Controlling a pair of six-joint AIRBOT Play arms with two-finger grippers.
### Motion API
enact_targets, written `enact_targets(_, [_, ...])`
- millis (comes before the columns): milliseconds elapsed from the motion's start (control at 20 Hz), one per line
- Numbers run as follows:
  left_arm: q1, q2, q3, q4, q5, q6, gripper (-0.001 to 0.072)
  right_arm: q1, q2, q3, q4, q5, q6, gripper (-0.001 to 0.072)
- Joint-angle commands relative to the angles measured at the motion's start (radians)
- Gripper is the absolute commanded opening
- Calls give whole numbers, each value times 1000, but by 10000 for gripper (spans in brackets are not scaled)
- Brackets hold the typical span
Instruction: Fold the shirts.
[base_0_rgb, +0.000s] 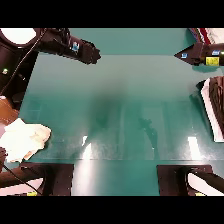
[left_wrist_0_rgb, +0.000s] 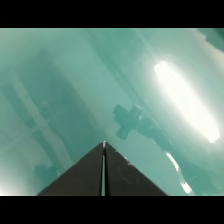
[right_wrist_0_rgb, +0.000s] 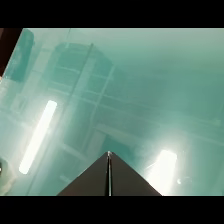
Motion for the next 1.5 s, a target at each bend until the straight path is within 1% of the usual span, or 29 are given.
enact_targets(0, [0, 0, 2, 3, 79, 0, 27, 0, 0, 1, 0, 1, 0, 17])
enact_targets(150, [4, 2, 2, 5, 21, 0, 26, 0, 0, 1, 0, 1, 0, 17])
enact_targets(250, [43, 26, 3, 6, -103, 0, 26, 0, 0, 1, 0, 1, 0, 17])
enact_targets(350, [114, 80, 0, 36, -238, 0, 26, 0, 0, 1, 0, 1, 0, 17])
enact_targets(450, [191, 154, -28, 129, -366, -4, 26, 0, 0, 0, 0, 1, 0, 17])
enact_targets(550, [261, 254, -125, 265, -446, -26, 26, 0, 0, 0, -1, 1, 0, 17])
enact_targets(650, [319, 368, -278, 426, -474, -66, 26, 0, 0, 0, -1, 1, 0, 17])
enact_targets(700, [351, 426, -374, 492, -473, -108, 27, 0, 0, 0, -1, 1, 0, 17])
enact_targets(750, [383, 476, -467, 529, -471, -130, 29, 0, 0, 0, -1, 1, 0, 17])
enact_targets(800, [415, 518, -560, 537, -467, -132, 29, 0, 0, 0, -1, 1, 0, 17])
enact_targets(850, [447, 552, -658, 537, -457, -132, 102, 0, 0, 0, -1, 0, 0, 17])
enact_targets(900, [473, 571, -750, 537, -441, -132, 458, 0, 0, 0, -1, 0, 0, 17])
enact_targets(950, [491, 576, -827, 537, -425, -137, 699, 0, 0, 0, -1, 0, 0, 17])
enact_targets(1000, [507, 575, -901, 537, -401, -143, 640, 0, 0, 0, -1, 0, 0, 17])
enact_targets(1100, [530, 575, -1024, 537, -319, -145, 643, 0, 0, 0, -1, 0, 0, 17])
enact_targets(1200, [544, 575, -1109, 539, -245, -173, 643, 0, 0, 0, -2, 0, 0, 17])
enact_targets(1350, [548, 575, -1143, 540, -226, -222, 640, 0, 0, 0, -1, 0, 0, 17])
enact_targets(1400, [548, 575, -1139, 541, -231, -237, 456, 0, 0, 0, -1, 0, 0, 17])
enact_targets(1450, [548, 576, -1130, 540, -237, -237, 139, 0, 0, 0, 0, 0, 0, 17])
